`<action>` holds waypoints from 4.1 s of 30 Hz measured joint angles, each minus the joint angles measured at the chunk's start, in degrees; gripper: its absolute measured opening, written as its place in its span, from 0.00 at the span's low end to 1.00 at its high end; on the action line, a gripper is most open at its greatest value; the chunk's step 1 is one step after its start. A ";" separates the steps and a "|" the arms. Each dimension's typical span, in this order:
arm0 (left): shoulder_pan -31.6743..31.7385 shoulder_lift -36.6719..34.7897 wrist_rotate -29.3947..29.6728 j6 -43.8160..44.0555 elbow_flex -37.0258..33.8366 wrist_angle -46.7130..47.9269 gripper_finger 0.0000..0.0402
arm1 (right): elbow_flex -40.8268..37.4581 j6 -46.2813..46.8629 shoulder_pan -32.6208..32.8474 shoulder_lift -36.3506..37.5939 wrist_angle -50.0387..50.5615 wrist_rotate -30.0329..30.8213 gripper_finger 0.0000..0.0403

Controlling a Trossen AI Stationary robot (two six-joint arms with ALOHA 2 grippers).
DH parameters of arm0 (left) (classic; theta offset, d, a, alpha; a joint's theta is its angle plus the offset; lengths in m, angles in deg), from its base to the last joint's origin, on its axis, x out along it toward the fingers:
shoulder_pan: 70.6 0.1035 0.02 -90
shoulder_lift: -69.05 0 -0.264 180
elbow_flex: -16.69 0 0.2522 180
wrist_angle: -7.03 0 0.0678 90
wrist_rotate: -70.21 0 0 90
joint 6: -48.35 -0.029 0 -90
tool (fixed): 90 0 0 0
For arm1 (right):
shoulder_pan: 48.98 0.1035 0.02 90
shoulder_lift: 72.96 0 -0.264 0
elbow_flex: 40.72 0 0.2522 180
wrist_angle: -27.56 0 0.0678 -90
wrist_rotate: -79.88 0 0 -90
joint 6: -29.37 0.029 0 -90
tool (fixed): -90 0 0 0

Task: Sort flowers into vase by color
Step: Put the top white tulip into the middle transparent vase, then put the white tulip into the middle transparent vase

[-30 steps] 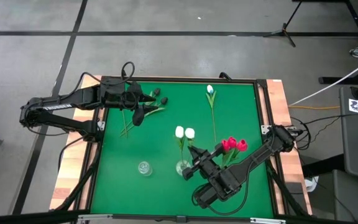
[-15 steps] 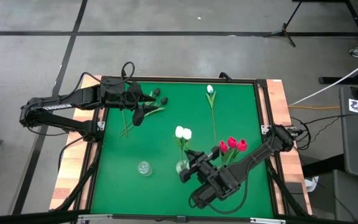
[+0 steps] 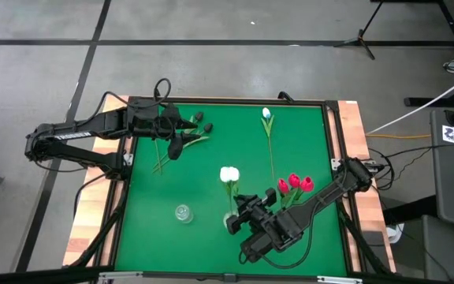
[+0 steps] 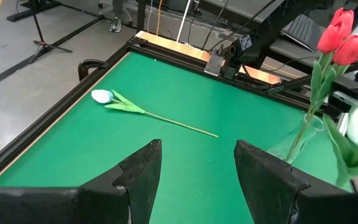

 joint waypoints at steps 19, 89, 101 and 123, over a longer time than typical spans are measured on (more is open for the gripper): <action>0.00 0.00 0.00 -0.02 0.00 -0.01 0.50 | 0.00 8.69 -1.01 -0.02 0.02 3.04 0.09; 0.04 0.00 -1.97 -1.57 0.00 -4.91 0.50 | 16.48 35.09 2.34 1.31 -5.40 33.17 0.62; 2.44 0.00 -4.73 5.27 0.02 -13.73 0.50 | 20.62 63.31 2.18 20.04 -9.90 36.27 0.60; 4.62 0.02 -3.39 12.06 0.02 -6.71 0.50 | 5.18 97.10 -33.42 38.69 16.52 -13.13 0.50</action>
